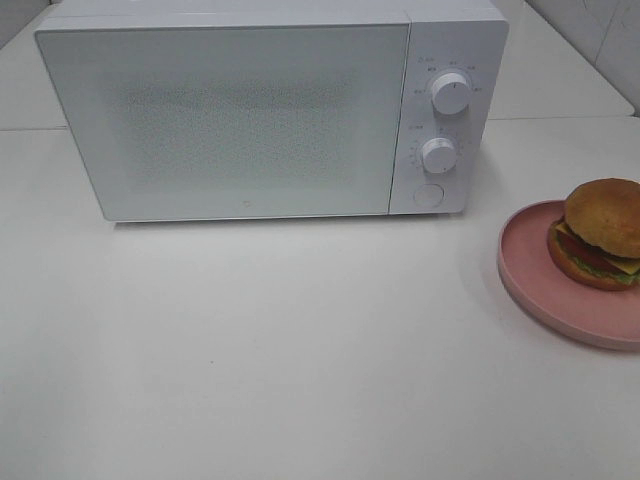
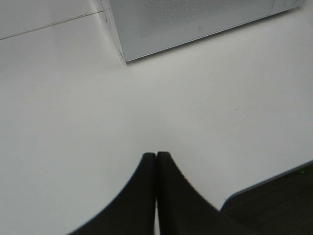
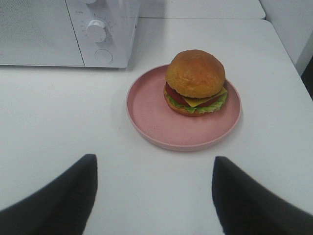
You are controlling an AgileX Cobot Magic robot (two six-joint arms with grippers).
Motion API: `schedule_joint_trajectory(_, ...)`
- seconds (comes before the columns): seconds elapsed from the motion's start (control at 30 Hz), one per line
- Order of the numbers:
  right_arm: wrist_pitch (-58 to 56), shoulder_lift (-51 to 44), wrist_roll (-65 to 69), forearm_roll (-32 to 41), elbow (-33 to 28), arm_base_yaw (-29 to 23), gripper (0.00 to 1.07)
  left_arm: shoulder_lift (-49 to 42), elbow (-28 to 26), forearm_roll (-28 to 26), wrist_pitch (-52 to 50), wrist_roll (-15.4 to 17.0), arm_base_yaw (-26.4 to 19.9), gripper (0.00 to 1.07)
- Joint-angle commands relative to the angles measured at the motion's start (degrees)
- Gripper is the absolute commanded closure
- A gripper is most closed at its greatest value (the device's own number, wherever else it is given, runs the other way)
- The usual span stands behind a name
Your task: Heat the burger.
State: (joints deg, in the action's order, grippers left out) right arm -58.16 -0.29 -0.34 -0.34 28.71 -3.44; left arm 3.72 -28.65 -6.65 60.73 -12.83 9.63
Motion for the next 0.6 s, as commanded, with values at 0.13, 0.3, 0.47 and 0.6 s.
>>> schedule_joint_trajectory(0.13,0.74,-1.43,-0.17,0.34,-0.11,0.23,0.43,-0.34,0.11,-0.46,-0.97,-0.11,-0.11,1.06)
schedule_joint_trajectory(0.3,0.74,-1.43,-0.17,0.34,-0.11,0.23,0.43,-0.34,0.11,-0.46,-0.97,-0.11,-0.11,1.06)
schedule_joint_trajectory(0.47,0.74,-1.43,-0.17,0.34,-0.11,0.23,0.43,-0.34,0.11,-0.46,-0.97,-0.11,-0.11,1.06)
schedule_joint_trajectory(0.6,0.74,-1.43,-0.17,0.34,-0.11,0.23,0.43,-0.34,0.11,-0.46,-0.97,-0.11,-0.11,1.06)
